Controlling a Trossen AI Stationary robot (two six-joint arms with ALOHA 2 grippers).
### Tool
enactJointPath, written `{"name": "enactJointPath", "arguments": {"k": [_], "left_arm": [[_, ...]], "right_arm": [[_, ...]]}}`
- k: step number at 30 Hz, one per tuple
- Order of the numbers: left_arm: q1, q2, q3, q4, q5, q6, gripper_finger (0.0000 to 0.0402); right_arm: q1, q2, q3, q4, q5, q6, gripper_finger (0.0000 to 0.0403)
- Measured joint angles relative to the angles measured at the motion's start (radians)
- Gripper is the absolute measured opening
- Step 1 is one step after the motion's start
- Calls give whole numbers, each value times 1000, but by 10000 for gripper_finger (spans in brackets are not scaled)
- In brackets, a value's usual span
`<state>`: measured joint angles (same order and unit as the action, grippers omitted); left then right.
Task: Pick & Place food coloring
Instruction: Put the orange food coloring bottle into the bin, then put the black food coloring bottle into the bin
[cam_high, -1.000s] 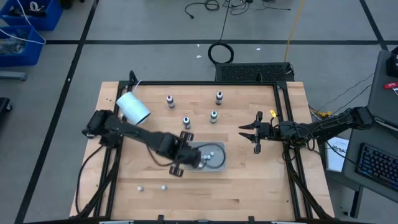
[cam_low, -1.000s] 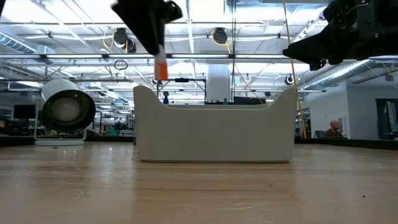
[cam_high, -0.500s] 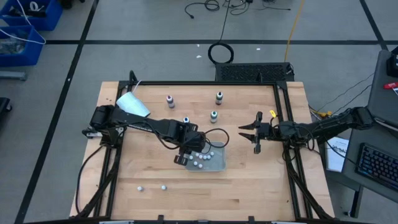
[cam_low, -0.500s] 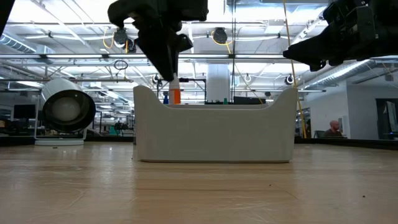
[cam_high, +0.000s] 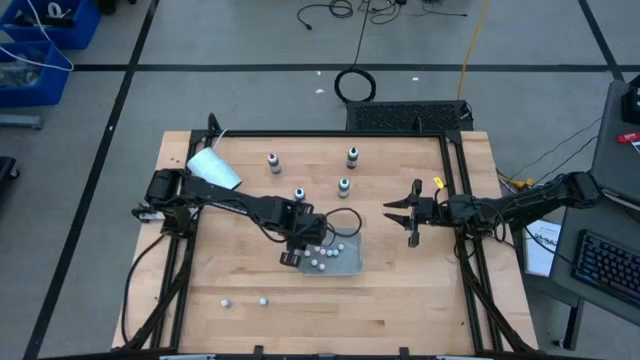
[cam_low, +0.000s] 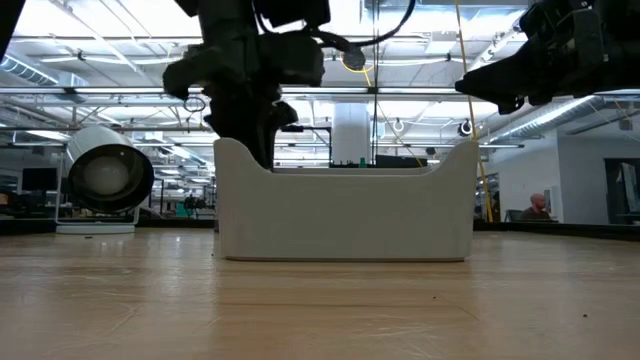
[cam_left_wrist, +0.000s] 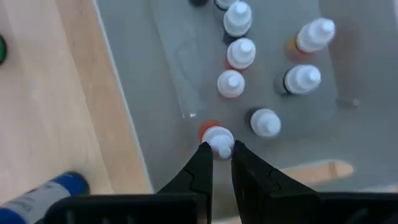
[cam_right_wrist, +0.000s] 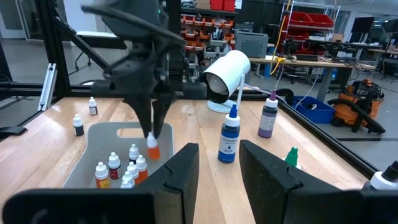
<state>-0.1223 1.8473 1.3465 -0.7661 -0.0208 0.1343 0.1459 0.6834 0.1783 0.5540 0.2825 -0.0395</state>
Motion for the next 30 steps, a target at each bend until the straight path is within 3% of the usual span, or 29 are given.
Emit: {"name": "enactJointPath", "arguments": {"k": [5, 12, 18, 26, 30], "left_arm": [[8, 0, -40, 79, 58, -5, 39], [9, 0, -54, 115, 77, 0, 2], [11, 0, -53, 114, 73, -30, 29], [10, -23, 35, -48, 47, -74, 52], [-25, -64, 64, -158, 103, -158, 45]], "right_arm": [[0, 0, 0, 2, 0, 0, 104], [0, 0, 0, 2, 0, 0, 105], [0, 0, 0, 2, 0, 0, 105], [0, 0, 0, 2, 0, 1, 105], [0, 0, 0, 2, 0, 1, 105]]}}
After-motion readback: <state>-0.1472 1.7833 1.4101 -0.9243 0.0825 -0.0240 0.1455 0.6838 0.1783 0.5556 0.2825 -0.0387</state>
